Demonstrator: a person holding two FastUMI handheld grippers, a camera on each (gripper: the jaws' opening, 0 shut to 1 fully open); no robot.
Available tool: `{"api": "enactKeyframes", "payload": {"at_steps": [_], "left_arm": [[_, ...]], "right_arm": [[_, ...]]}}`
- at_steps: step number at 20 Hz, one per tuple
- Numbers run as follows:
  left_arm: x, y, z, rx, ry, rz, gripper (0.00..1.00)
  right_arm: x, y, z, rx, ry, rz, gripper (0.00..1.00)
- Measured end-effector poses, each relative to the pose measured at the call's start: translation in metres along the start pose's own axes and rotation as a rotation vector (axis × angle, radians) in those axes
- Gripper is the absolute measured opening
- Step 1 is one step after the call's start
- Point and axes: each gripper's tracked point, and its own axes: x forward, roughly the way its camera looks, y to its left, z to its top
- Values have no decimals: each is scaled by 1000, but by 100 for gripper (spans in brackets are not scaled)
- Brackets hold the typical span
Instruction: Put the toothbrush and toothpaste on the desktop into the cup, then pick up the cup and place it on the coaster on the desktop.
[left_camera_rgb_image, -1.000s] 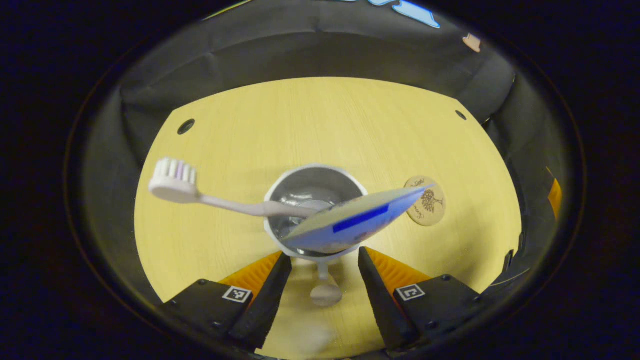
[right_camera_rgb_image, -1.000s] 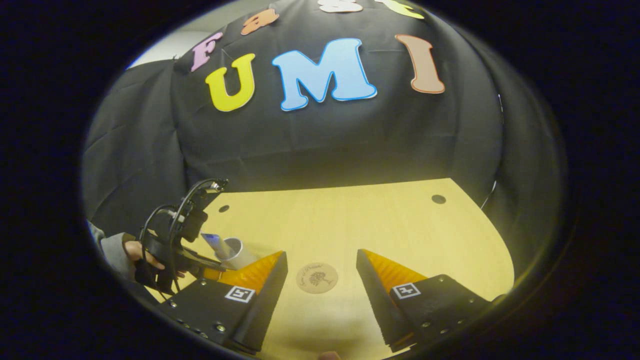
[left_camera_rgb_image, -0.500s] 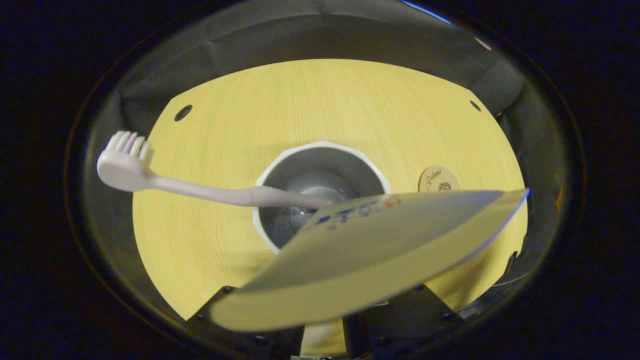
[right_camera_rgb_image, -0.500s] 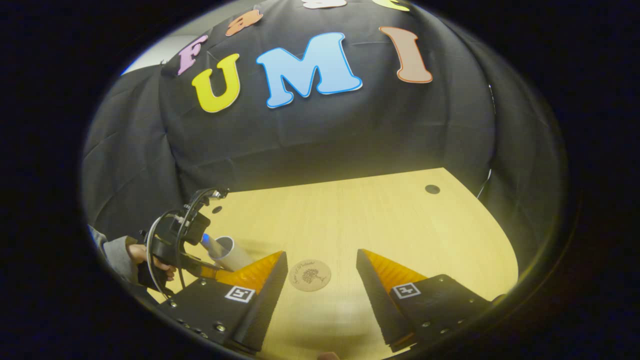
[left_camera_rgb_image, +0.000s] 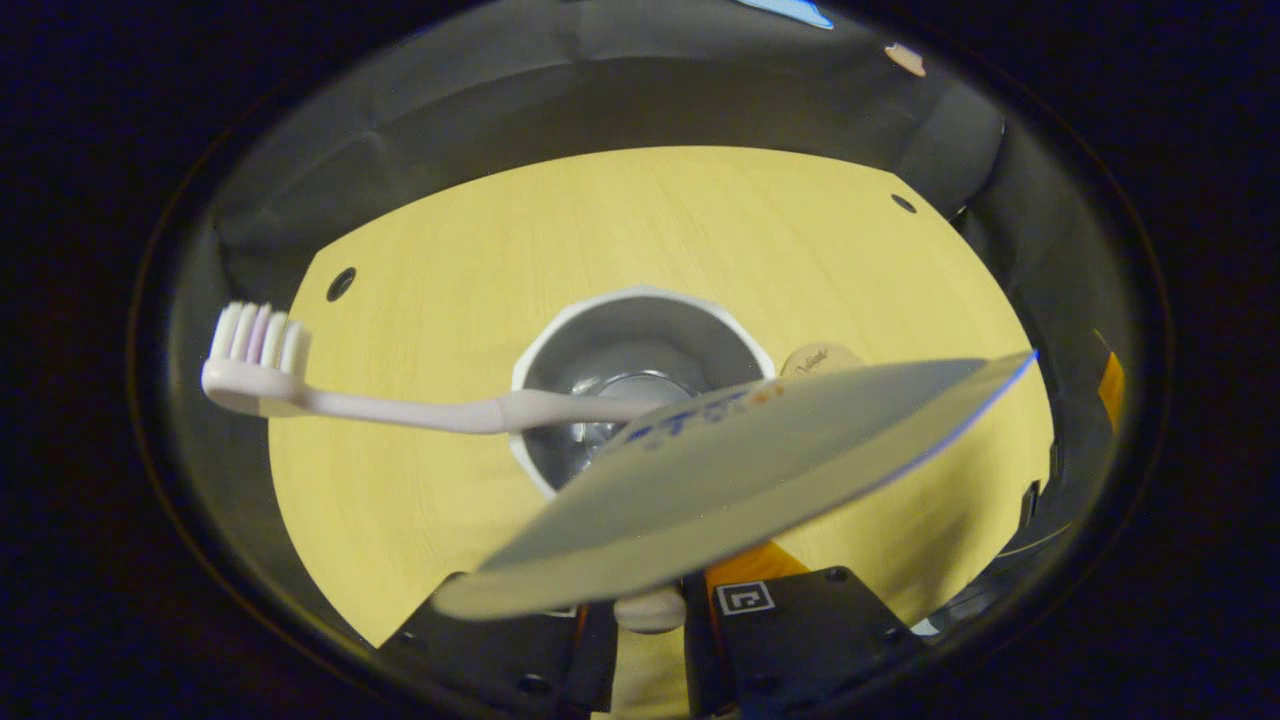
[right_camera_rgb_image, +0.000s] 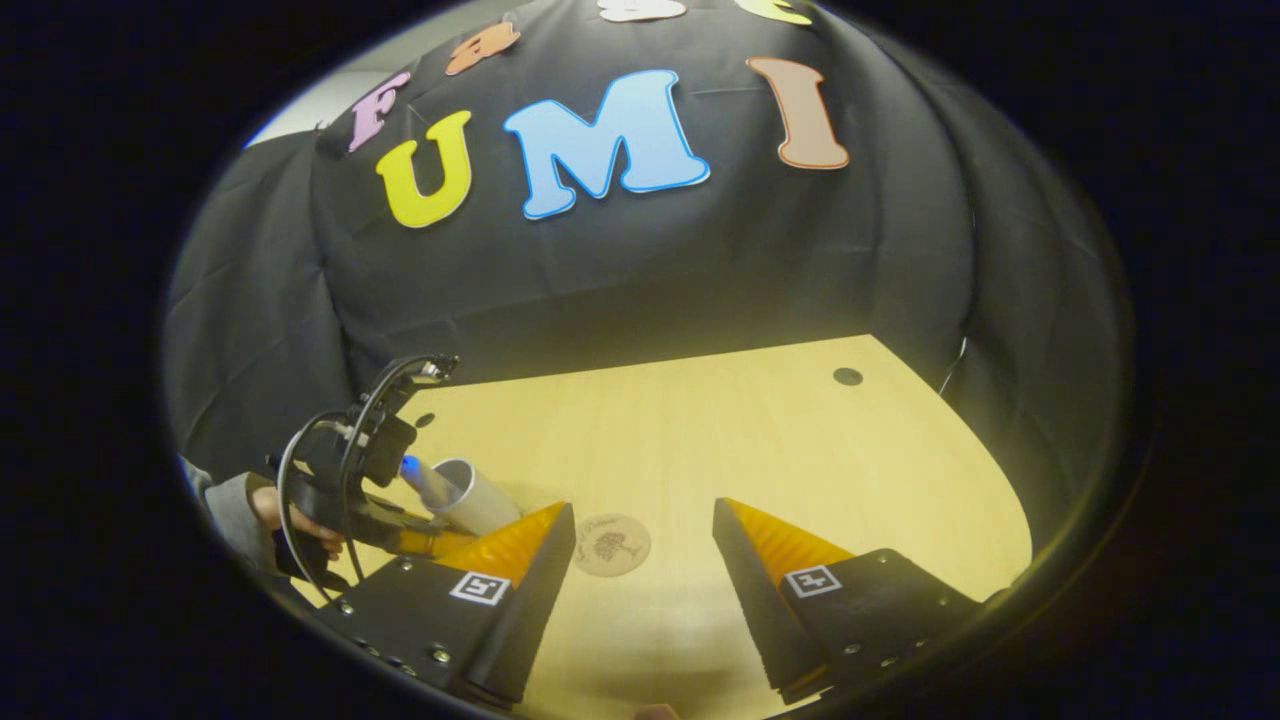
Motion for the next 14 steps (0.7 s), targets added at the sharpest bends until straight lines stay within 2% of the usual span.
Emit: {"api": "enactKeyframes", "payload": {"at_steps": [9, 14], "left_arm": [[4, -92, 29, 114, 29, -139, 41], [0, -93, 31, 142, 49, -130, 41]], "right_arm": [[-15, -24, -8, 41, 1, -44, 84], [-22, -40, -12, 66, 2, -62, 84]]}}
